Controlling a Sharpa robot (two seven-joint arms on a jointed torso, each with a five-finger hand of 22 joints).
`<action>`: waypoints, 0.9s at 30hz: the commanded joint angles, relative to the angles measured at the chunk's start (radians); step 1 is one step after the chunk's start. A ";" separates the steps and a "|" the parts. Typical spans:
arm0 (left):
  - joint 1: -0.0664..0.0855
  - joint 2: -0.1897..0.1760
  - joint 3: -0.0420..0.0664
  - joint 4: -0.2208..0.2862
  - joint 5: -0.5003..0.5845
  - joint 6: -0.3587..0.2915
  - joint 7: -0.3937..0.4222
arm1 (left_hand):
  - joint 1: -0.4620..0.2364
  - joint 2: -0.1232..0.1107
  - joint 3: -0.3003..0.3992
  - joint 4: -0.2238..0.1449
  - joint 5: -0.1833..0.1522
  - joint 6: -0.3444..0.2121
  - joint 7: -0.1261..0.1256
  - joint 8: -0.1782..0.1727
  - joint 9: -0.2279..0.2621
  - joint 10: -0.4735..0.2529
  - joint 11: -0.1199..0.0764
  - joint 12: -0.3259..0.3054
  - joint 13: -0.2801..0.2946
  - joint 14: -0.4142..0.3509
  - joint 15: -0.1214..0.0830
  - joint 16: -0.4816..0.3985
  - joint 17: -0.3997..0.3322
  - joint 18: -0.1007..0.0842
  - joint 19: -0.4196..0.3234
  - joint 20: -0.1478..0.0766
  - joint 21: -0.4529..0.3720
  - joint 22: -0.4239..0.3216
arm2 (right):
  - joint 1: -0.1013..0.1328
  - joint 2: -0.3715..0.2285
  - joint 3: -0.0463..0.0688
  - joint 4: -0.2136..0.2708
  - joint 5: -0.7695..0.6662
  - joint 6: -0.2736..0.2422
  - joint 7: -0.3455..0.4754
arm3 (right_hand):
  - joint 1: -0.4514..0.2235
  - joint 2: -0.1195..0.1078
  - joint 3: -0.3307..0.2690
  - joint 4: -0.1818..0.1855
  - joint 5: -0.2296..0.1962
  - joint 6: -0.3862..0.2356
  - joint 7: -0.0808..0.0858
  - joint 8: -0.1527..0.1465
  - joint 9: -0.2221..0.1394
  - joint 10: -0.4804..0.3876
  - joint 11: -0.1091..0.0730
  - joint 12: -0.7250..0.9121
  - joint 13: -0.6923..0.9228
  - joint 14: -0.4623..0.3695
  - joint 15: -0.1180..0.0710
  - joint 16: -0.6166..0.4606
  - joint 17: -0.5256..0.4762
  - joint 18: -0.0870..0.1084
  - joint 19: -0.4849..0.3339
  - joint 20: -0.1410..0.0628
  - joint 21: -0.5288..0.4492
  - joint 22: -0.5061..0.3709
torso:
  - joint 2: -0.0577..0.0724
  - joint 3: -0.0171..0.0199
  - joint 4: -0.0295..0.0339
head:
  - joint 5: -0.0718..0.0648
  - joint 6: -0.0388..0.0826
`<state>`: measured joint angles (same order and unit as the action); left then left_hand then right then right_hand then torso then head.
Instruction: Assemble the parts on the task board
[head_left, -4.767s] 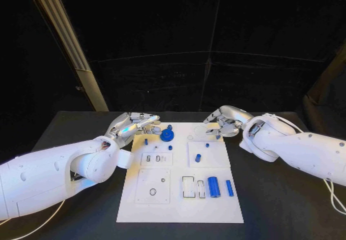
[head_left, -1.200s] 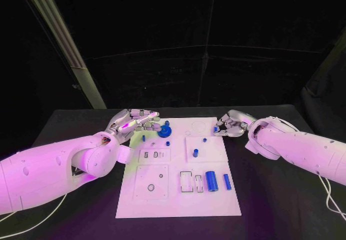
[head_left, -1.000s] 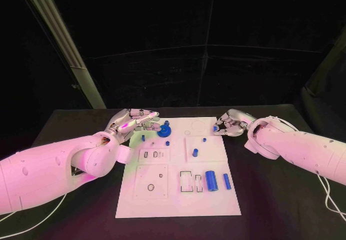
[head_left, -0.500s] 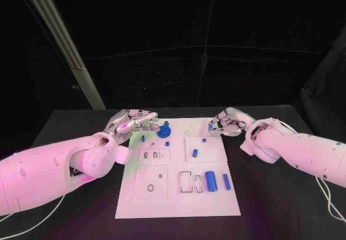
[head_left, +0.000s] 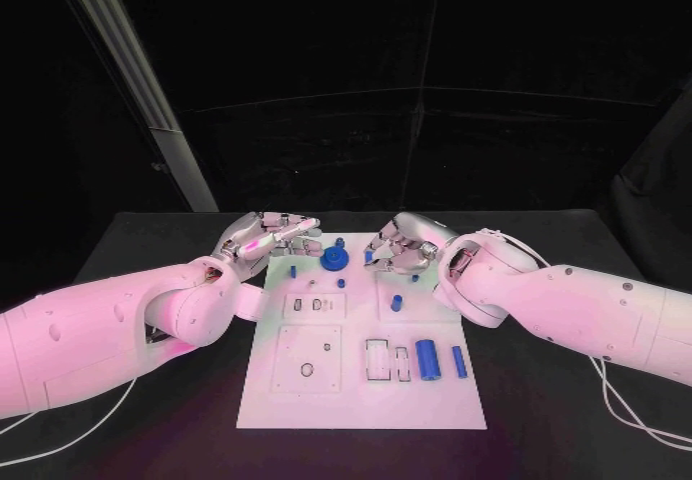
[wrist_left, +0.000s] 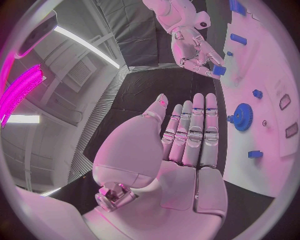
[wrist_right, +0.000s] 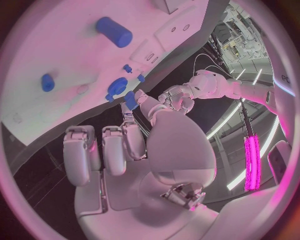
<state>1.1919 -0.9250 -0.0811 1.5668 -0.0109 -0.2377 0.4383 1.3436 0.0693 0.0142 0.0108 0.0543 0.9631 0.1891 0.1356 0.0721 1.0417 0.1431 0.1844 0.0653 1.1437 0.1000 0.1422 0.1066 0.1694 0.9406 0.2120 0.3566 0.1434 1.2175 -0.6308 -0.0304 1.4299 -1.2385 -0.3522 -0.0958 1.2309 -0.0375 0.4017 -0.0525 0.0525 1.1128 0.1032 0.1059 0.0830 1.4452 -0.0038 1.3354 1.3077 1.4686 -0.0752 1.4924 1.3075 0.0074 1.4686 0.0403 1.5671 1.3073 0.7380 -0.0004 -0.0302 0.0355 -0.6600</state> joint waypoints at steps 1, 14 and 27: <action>0.003 -0.001 0.001 0.000 0.016 0.006 0.013 | 0.001 0.008 0.001 -0.008 0.003 0.004 0.002 -0.004 -0.001 0.002 0.002 -0.004 -0.001 0.000 0.006 -0.004 0.000 0.012 -0.005 0.000 -0.003 -0.001 | 0.002 0.031 0.000 -0.002 -0.125 0.037 -0.081 | 0.001 0.011 0.000 -0.005 0.004 0.041 -0.032 -0.004 0.021 -0.001 -0.004 -0.003 0.023 0.070 -0.002 0.002 0.119 -0.007 0.102 -0.004 0.004 0.263 | 0.001 0.0018 -0.0002 | 0.010 -0.004; 0.009 -0.001 0.001 -0.021 0.025 -0.004 0.039 | 0.003 0.007 0.001 -0.013 0.003 0.006 0.000 -0.005 -0.001 0.004 0.001 -0.006 -0.001 0.001 0.005 -0.007 0.000 0.012 -0.004 0.000 -0.003 -0.002 | -0.021 0.144 -0.005 -0.050 -0.208 0.077 -0.119 | -0.004 0.011 -0.002 -0.005 0.003 0.040 -0.032 -0.007 0.021 -0.003 -0.003 -0.006 0.020 0.069 -0.001 -0.001 0.114 -0.007 0.102 -0.003 0.004 0.263 | 0.001 0.0036 -0.0040 | 0.030 -0.015; 0.011 0.003 0.001 -0.028 0.024 -0.010 0.046 | 0.004 0.006 0.001 -0.015 0.003 0.006 0.000 -0.005 -0.001 0.004 0.001 -0.006 -0.001 0.001 0.005 -0.007 0.000 0.012 -0.005 0.000 -0.003 -0.002 | -0.041 0.190 -0.022 -0.061 -0.270 0.088 -0.124 | -0.006 0.010 -0.002 -0.006 0.004 0.040 -0.032 -0.008 0.021 -0.004 -0.003 -0.007 0.019 0.068 0.000 -0.002 0.113 -0.007 0.102 -0.003 0.003 0.263 | 0.000 0.0026 -0.0047 | 0.045 -0.027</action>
<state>1.2005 -0.9234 -0.0808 1.5381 0.0094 -0.2471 0.4642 1.3437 0.0693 0.0141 0.0026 0.0543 0.9631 0.1891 0.1357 0.0723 1.0417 0.1431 0.1844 0.0653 1.1437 0.1000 0.1383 0.1066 0.1694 0.9406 0.2120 0.3566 0.1425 1.1749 -0.4432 -0.0522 1.3680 -1.4688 -0.2761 -0.2140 1.2264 -0.0335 0.3989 -0.0528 0.0493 1.1128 0.1033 0.0930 0.0830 1.4452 -0.0036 1.3354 1.3076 1.4686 -0.0749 1.4923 1.3073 0.0074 1.4685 0.0403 1.5671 1.3073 0.7390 0.0026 -0.0340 0.0778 -0.6849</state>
